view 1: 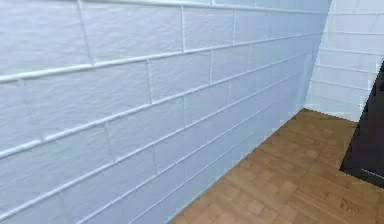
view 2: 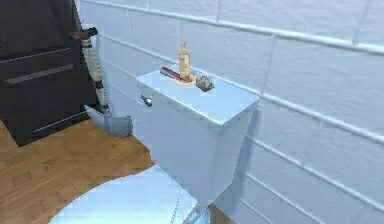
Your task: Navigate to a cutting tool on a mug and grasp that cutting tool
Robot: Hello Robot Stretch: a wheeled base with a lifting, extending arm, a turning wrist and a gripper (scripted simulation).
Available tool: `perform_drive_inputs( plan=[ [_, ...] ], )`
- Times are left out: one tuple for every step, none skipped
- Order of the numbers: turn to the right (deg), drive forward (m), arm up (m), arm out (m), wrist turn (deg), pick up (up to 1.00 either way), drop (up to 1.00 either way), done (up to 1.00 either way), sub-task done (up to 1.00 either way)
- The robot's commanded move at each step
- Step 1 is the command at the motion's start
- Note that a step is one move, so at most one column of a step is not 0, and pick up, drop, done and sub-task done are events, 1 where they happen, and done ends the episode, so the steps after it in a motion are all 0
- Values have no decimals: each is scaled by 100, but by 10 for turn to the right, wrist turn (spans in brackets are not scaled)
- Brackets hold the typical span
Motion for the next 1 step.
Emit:
perform_drive_inputs(
  plan=[
    [-180, 0, 0, 0, 0, 0, 0, 0, 0]
  ],
)
